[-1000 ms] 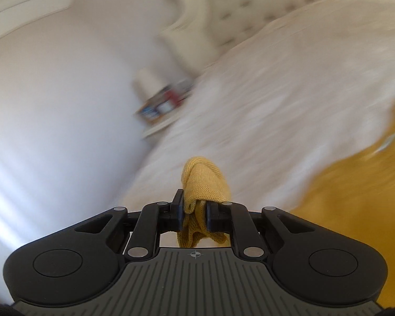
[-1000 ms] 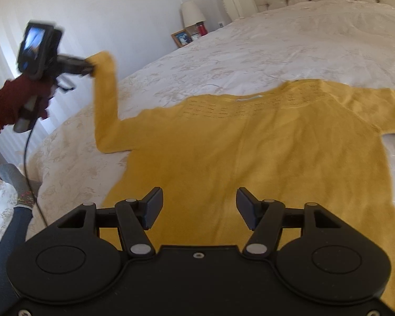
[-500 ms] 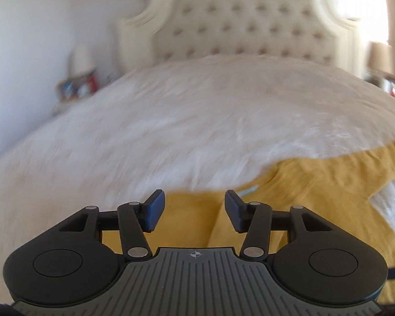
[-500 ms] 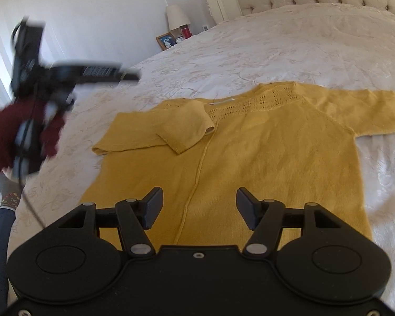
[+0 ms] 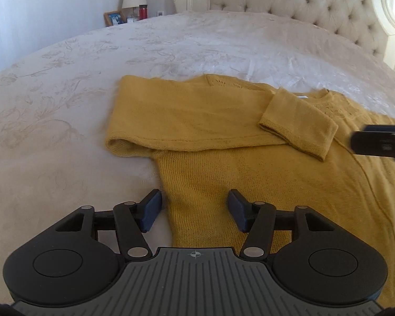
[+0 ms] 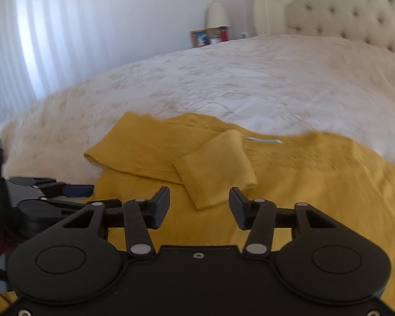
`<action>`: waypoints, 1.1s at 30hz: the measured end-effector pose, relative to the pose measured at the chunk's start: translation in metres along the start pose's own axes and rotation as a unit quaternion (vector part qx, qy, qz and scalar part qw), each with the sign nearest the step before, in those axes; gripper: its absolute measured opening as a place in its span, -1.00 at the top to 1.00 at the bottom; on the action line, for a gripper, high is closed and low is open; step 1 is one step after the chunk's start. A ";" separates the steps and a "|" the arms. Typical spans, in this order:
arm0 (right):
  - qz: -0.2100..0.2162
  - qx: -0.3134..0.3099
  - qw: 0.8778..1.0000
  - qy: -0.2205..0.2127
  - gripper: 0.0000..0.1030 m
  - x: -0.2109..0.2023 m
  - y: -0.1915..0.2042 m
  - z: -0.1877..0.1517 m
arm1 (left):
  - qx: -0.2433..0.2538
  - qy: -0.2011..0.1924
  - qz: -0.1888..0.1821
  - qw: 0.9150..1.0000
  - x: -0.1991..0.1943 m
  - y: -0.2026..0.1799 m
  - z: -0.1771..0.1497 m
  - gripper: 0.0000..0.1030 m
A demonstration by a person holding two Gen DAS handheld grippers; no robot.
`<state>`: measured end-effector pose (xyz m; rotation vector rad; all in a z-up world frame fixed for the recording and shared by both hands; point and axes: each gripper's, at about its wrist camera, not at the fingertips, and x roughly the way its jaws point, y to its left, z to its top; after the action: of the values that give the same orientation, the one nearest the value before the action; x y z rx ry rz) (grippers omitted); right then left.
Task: Fold small clothes
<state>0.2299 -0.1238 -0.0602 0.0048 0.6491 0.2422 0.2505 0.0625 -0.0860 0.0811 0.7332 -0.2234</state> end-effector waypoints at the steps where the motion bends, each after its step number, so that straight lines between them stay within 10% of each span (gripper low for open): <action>1: 0.001 -0.017 1.000 0.005 -0.02 0.008 0.005 0.000 | -0.002 -0.002 0.000 1.000 0.002 -0.001 -0.002 -0.09; 7: -0.033 -0.091 0.994 0.041 0.05 0.047 0.023 -0.007 | -0.024 -0.002 -0.011 1.000 0.002 0.005 -0.006 -0.10; 10: -0.051 -0.107 0.992 0.035 0.79 0.047 0.018 -0.004 | -0.017 0.000 -0.006 1.000 0.003 0.002 -0.007 -0.11; 19: -0.112 0.088 0.989 -0.023 0.86 -0.005 -0.097 0.034 | -0.015 0.004 -0.004 1.000 0.004 0.002 -0.005 -0.12; 23: -0.113 0.109 0.988 -0.015 0.61 -0.014 -0.117 0.023 | -0.015 0.005 -0.001 1.000 0.005 0.000 -0.004 -0.16; 33: -0.013 -0.091 0.996 0.004 -0.06 0.024 0.001 -0.002 | -0.012 0.009 0.007 1.000 0.006 -0.004 -0.003 -0.21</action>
<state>0.2464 -0.1177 -0.0761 -0.1796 0.6326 0.2766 0.2518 0.0577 -0.0927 0.0658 0.7532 -0.2006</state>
